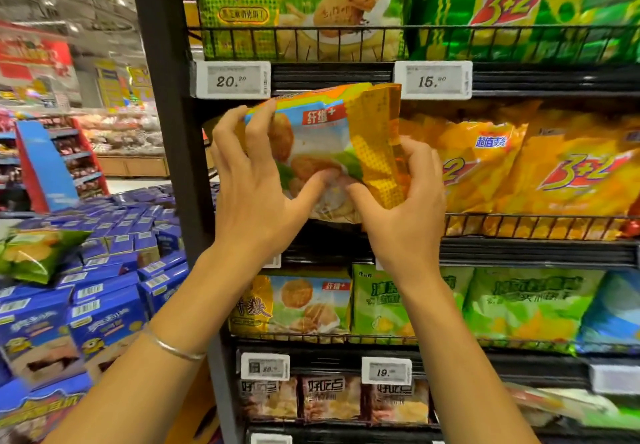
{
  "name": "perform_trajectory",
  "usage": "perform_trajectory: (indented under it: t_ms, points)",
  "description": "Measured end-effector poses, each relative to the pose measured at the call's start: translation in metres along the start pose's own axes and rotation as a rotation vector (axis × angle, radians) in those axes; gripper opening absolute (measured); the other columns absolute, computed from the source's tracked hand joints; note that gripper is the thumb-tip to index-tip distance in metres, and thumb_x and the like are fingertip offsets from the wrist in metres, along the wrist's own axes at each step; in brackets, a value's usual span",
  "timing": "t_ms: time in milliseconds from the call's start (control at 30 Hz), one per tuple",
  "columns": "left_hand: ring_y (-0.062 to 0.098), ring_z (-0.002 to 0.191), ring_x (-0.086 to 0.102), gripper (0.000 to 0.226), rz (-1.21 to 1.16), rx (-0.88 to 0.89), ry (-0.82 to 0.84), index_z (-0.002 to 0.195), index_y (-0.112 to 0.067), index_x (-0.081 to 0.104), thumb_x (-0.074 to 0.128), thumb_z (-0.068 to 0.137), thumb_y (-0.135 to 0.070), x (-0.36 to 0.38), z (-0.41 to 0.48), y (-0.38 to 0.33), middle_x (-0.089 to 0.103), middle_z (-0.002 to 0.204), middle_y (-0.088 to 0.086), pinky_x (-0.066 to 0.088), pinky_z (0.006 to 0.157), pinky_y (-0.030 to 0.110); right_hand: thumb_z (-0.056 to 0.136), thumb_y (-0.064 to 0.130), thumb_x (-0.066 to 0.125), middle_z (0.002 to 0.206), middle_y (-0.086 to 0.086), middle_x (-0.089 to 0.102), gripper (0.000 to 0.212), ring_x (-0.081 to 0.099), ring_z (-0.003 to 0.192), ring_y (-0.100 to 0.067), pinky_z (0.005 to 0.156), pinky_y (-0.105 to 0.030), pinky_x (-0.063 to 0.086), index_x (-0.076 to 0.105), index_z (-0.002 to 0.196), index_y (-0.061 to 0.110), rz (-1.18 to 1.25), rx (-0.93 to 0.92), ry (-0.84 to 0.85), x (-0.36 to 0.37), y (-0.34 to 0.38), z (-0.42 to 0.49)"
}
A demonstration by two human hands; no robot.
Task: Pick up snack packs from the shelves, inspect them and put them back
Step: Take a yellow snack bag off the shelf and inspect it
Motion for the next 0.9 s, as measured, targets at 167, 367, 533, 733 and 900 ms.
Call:
perform_trajectory:
  t_ms: [167,367,533,733,900]
  points:
    - [0.033,0.146,0.029,0.089,-0.068,-0.009,0.036,0.157,-0.027,0.030,0.069,0.085,-0.063,0.004,0.005,0.010,0.026,0.155,0.015,0.043,0.112,0.046,0.078,0.031,0.084,0.109,0.003,0.057,0.048,0.050,0.097,-0.005,0.079,-0.006,0.037,0.063,0.117,0.012,-0.109,0.016,-0.076,0.009,0.001,-0.002]
    - [0.031,0.136,0.036,0.088,0.000,-0.091,0.132,0.158,-0.037,0.025,0.058,0.086,-0.074,0.013,0.013,0.021,0.028,0.149,0.011,0.046,0.104,0.048,0.079,0.048,0.086,0.111,0.008,0.065,0.062,0.060,0.099,-0.008,0.083,-0.006,0.041,0.058,0.126,0.019,-0.135,0.130,-0.090,0.025,0.002,-0.003]
    - [0.036,0.129,0.042,0.089,0.184,-0.103,0.093,0.152,-0.027,0.033,0.051,0.084,-0.081,0.014,0.018,0.028,0.040,0.138,0.014,0.033,0.110,0.055,0.083,0.061,0.075,0.107,0.005,0.069,0.060,0.061,0.106,-0.023,0.086,-0.036,0.038,0.057,0.128,0.025,-0.362,0.115,-0.009,0.035,0.003,0.001]
    - [0.036,0.121,0.048,0.092,0.136,-0.099,0.249,0.154,-0.032,0.026,0.044,0.082,-0.086,0.019,0.030,0.025,0.048,0.134,0.012,0.041,0.101,0.056,0.099,0.060,0.051,0.127,0.004,0.066,0.056,0.043,0.114,-0.026,0.086,-0.040,0.029,0.056,0.143,0.025,-0.535,0.073,0.137,0.036,0.001,0.000]
    - [0.039,0.115,0.051,0.082,0.202,-0.115,0.215,0.143,-0.037,0.037,0.048,0.079,-0.088,0.017,0.040,0.026,0.055,0.125,0.014,0.039,0.096,0.054,0.096,0.042,0.064,0.129,-0.007,0.046,0.059,0.037,0.117,-0.026,0.097,-0.037,0.031,0.055,0.149,0.017,-0.367,0.122,-0.011,0.036,0.002,-0.009]
Point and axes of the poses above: each hand's wrist, its own z-axis towards the middle knuckle, its own x-axis out of the palm, y = z × x, the point moved 1 cm from there along z, towards the middle knuckle
